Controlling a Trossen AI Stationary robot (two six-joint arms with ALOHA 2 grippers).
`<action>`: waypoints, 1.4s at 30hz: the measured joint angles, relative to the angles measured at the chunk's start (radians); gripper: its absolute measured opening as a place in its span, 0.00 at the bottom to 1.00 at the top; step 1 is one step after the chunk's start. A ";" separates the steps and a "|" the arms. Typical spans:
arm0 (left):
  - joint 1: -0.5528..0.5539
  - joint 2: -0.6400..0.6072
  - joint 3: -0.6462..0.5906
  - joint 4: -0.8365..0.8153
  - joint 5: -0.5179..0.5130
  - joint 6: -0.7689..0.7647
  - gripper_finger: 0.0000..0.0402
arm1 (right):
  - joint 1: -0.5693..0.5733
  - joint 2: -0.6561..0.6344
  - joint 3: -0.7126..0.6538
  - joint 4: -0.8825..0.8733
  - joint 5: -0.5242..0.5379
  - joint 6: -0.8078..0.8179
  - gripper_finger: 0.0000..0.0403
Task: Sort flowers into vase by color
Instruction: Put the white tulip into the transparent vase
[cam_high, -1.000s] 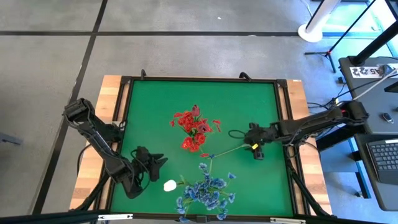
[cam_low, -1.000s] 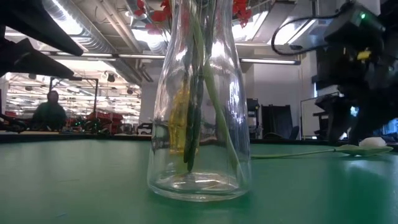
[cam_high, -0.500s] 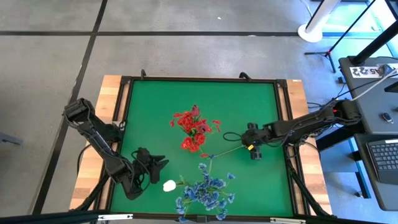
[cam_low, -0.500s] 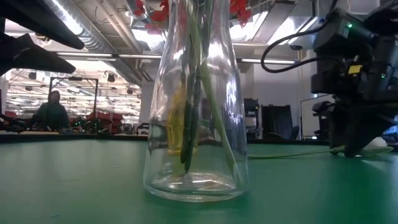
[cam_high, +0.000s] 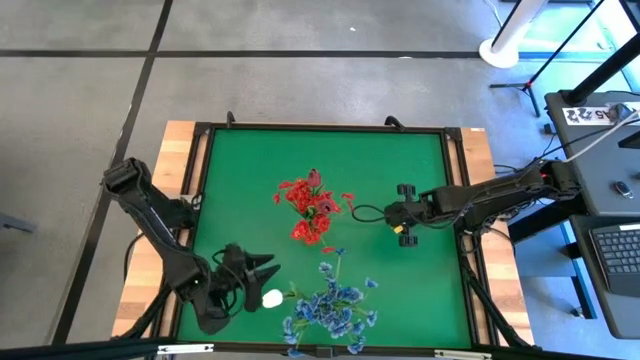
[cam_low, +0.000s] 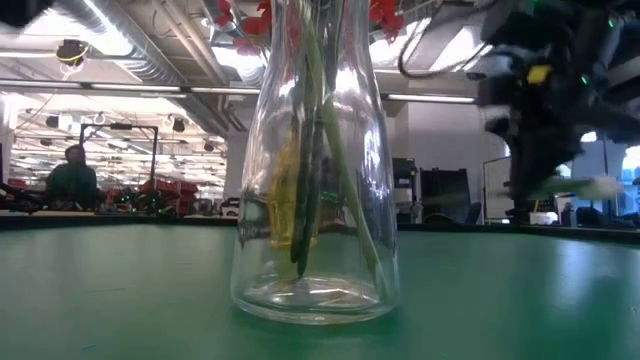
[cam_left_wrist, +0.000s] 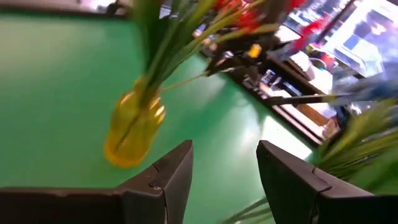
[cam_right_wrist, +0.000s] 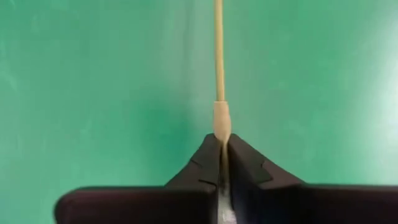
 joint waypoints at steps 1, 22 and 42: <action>0.006 0.000 0.036 0.000 0.000 0.058 0.43 | 0.000 0.000 0.029 -0.022 0.016 0.000 0.03; 0.057 -0.001 0.527 0.002 -0.141 0.914 0.43 | 0.002 -0.001 0.587 -0.757 0.324 0.133 0.01; 0.237 0.000 0.608 0.096 -0.091 1.194 0.43 | 0.002 -0.001 1.013 -0.179 -0.088 -0.124 0.01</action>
